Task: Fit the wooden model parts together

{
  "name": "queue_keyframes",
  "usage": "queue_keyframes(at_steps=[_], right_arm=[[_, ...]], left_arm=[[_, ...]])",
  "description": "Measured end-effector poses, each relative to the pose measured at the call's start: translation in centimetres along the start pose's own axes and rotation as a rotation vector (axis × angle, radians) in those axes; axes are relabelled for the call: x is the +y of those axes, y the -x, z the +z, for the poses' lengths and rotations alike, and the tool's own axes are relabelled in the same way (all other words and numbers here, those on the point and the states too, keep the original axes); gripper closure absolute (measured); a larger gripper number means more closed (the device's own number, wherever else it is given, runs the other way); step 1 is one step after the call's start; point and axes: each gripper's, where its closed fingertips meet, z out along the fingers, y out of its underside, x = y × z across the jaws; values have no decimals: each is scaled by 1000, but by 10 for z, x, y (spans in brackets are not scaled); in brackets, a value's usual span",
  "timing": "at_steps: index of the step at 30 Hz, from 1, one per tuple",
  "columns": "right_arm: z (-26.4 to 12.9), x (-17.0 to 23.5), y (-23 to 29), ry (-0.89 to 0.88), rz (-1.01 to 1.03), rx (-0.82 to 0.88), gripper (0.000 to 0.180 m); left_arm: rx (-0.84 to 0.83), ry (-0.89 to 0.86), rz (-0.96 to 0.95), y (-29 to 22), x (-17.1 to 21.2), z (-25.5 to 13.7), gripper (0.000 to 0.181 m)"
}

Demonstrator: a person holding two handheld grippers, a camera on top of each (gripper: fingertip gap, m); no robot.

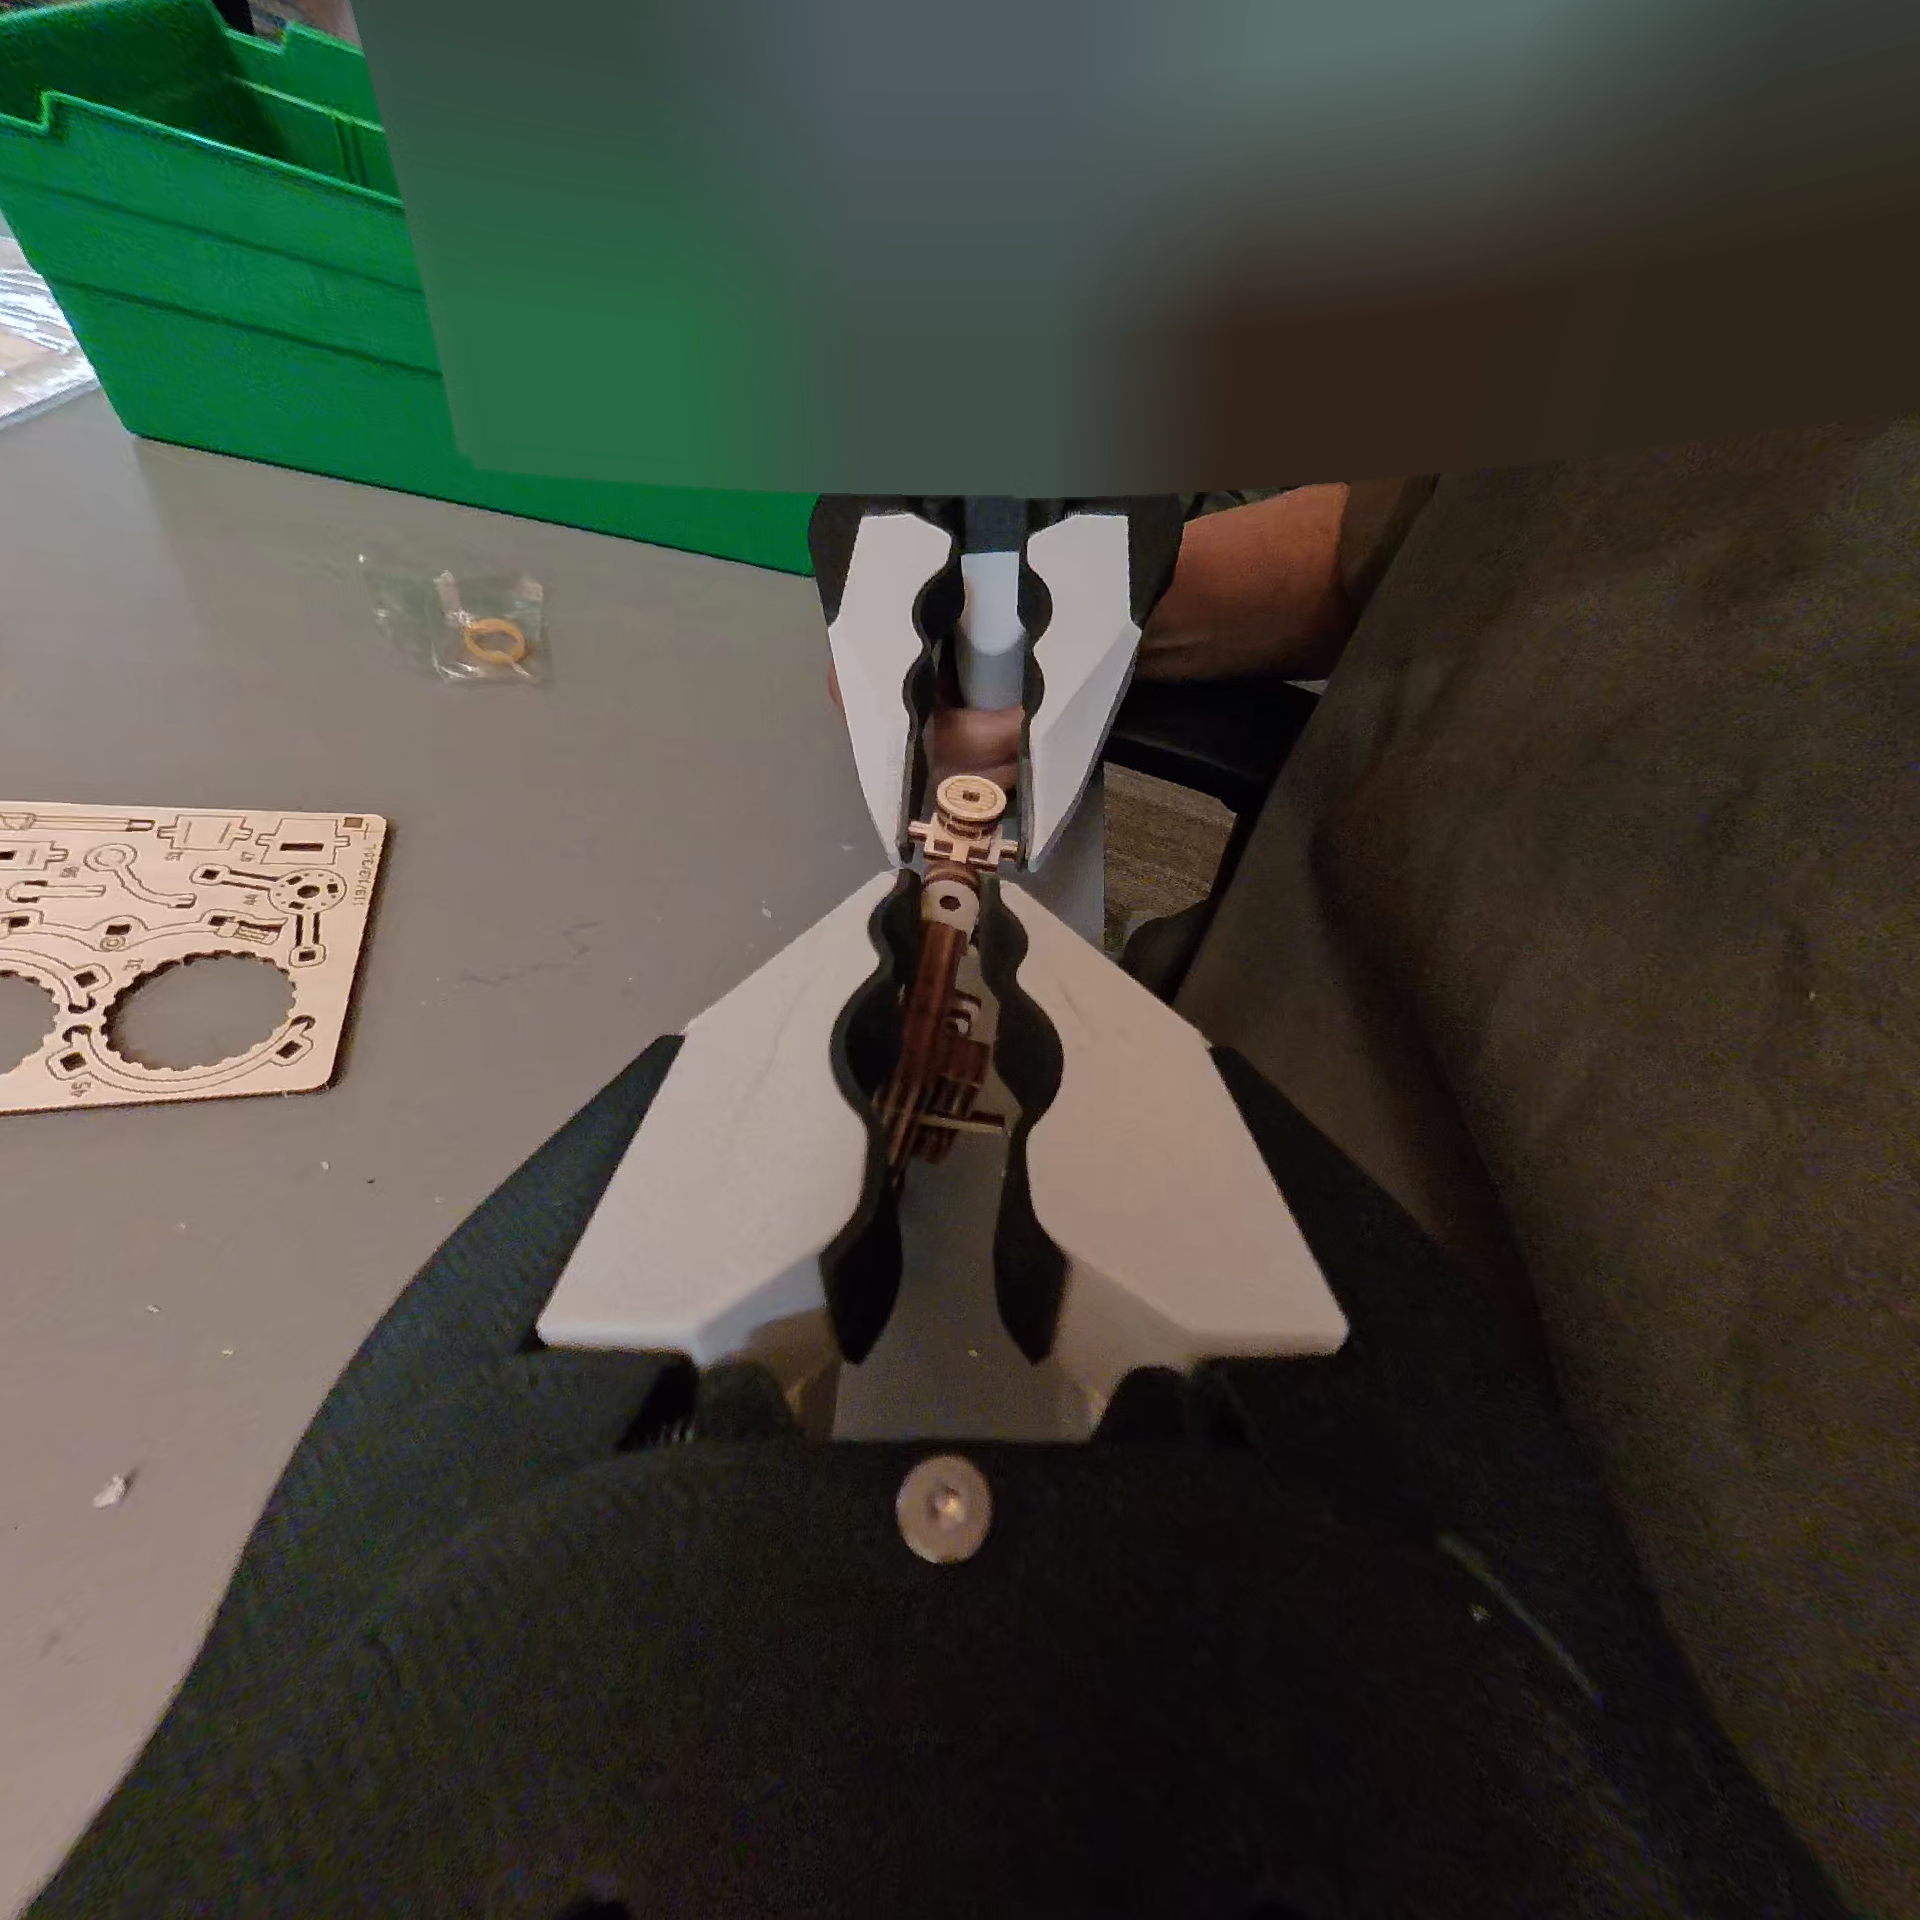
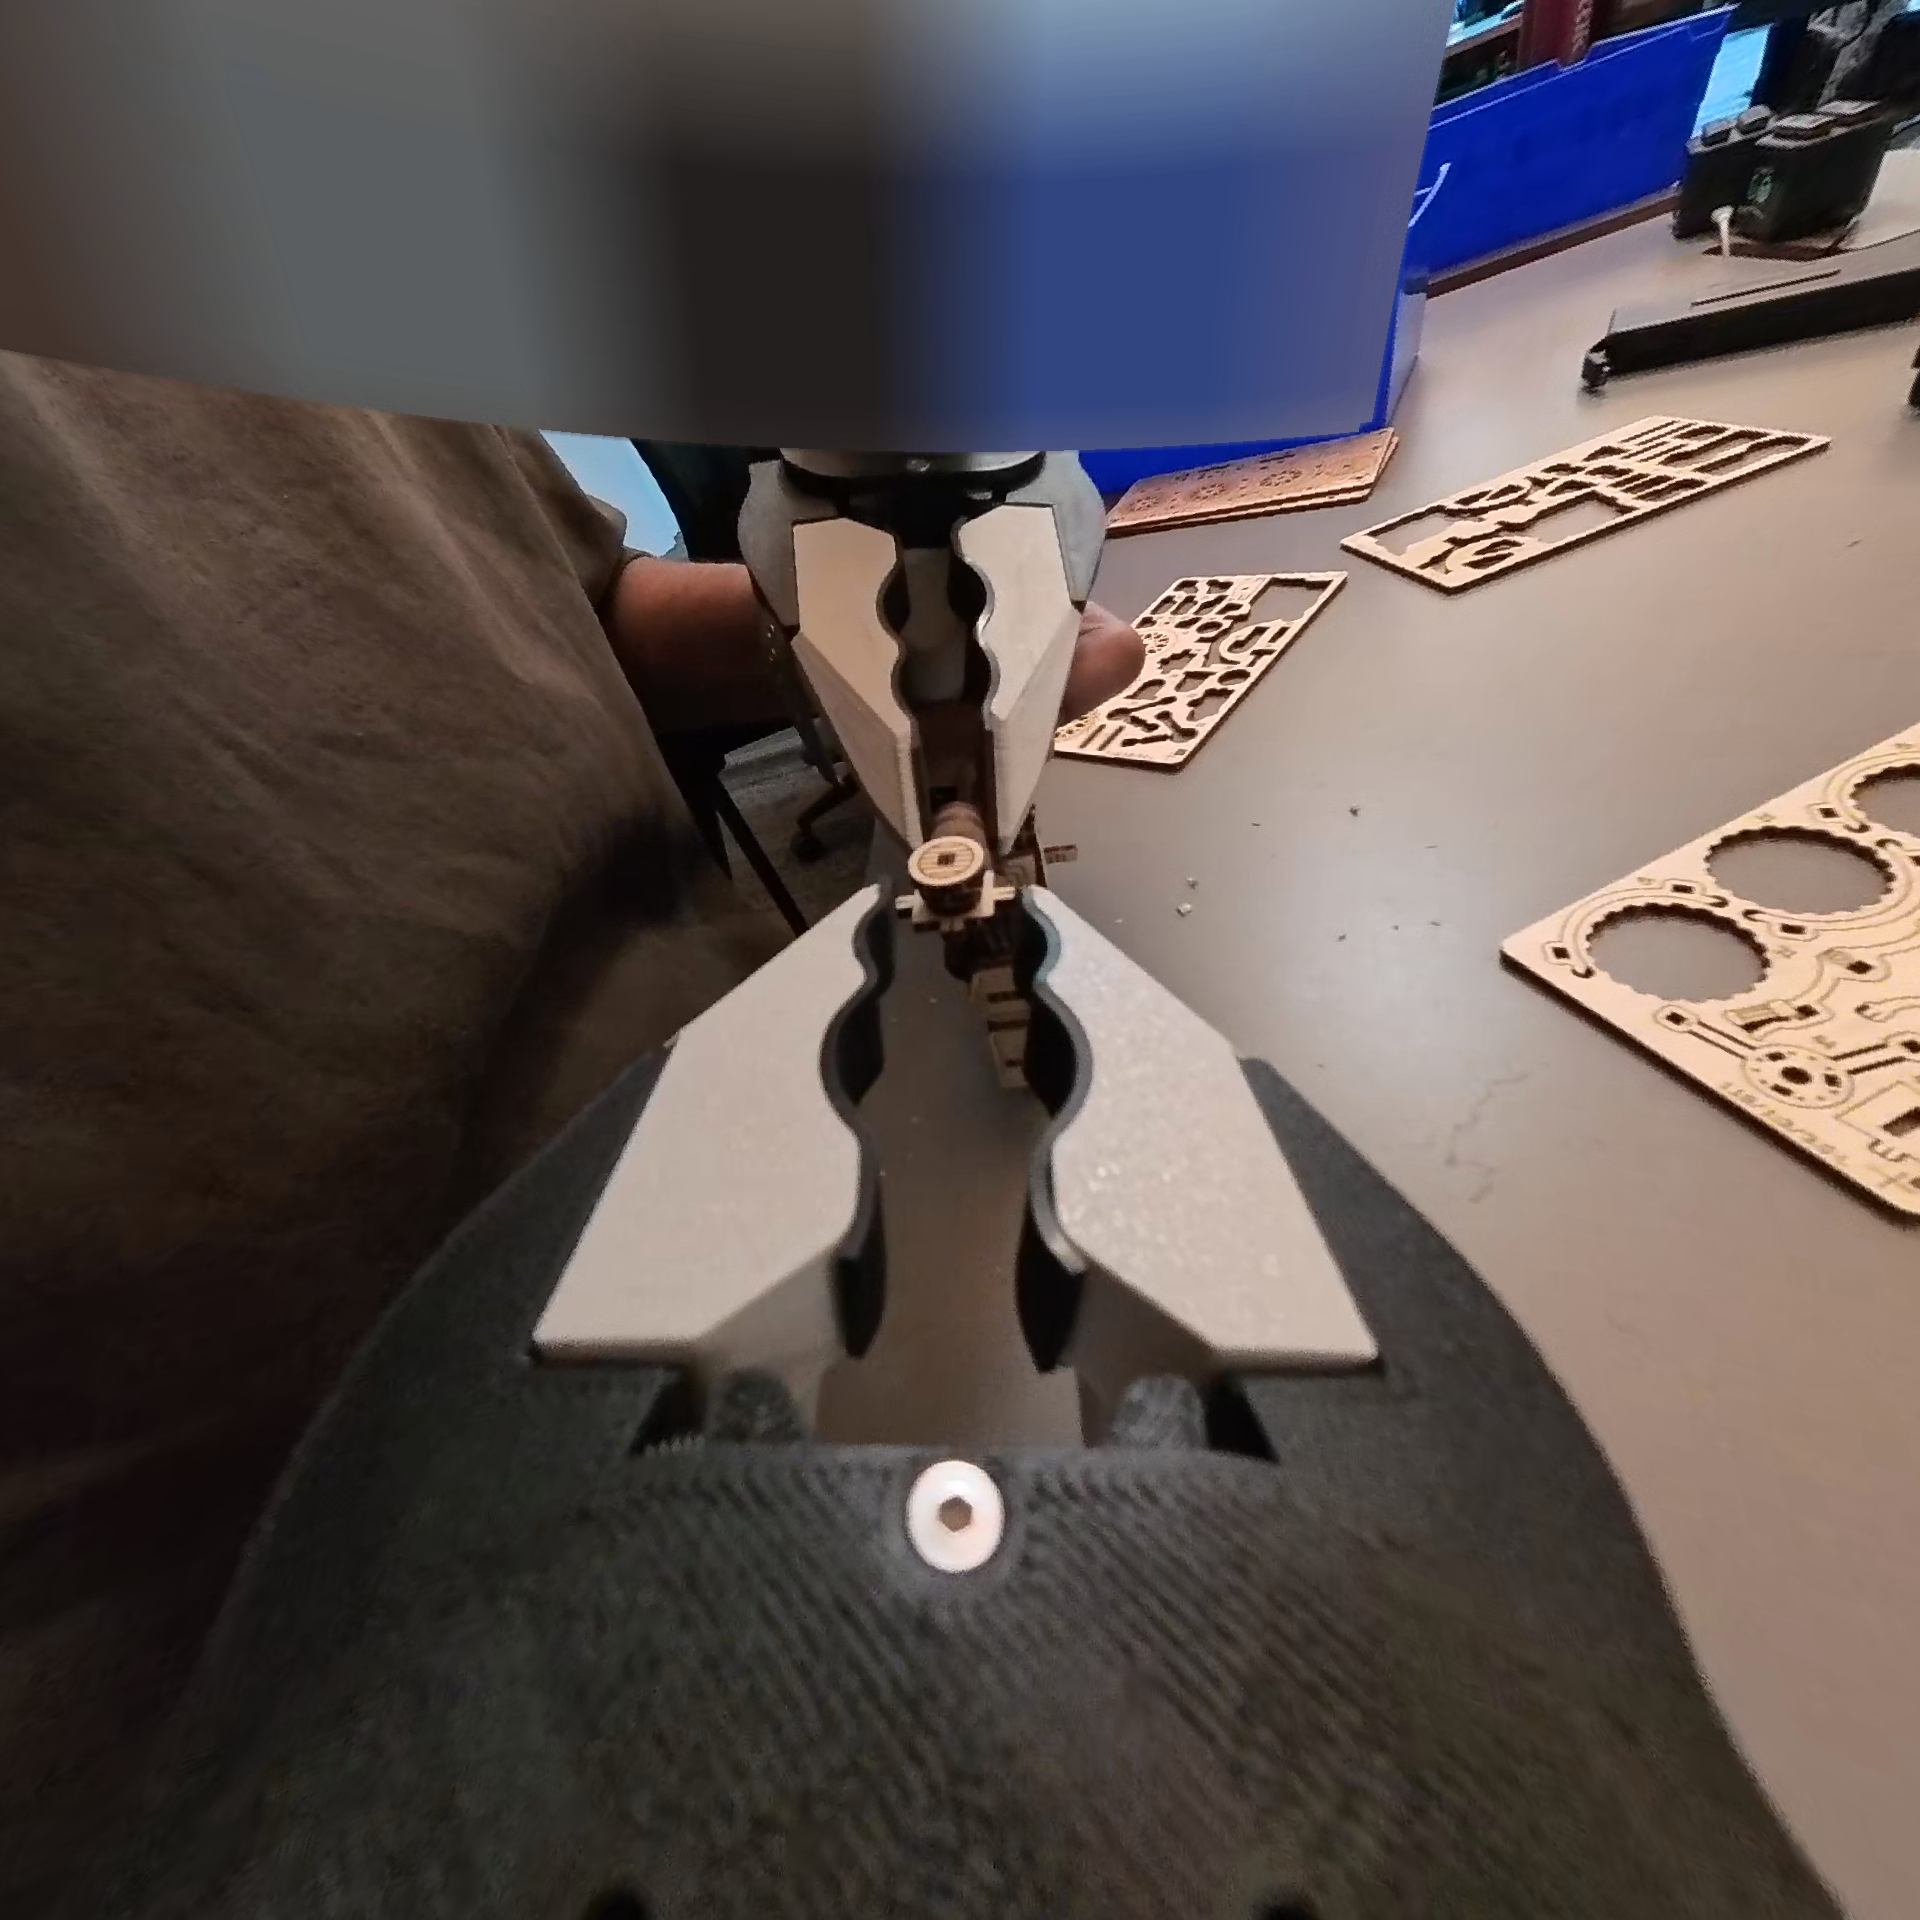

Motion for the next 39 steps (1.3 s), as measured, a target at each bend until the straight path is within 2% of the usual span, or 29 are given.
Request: queue_keyframes(at_steps=[16, 25, 29, 39], right_arm=[[0, 2, 0, 19, -19, 9, 160], [0, -1, -11, -6, -3, 61, 154], [-8, -7, -17, -62, 30, 76, 162], [0, -9, -12, -85, 89, 4, 178]], left_arm=[[-17, 25, 13, 0, 0, 1, 171], [15, -12, -59, 12, 0, -10, 171], [37, -37, -83, 16, 1, -16, 171], [57, -55, -83, 13, 1, -13, 171]])
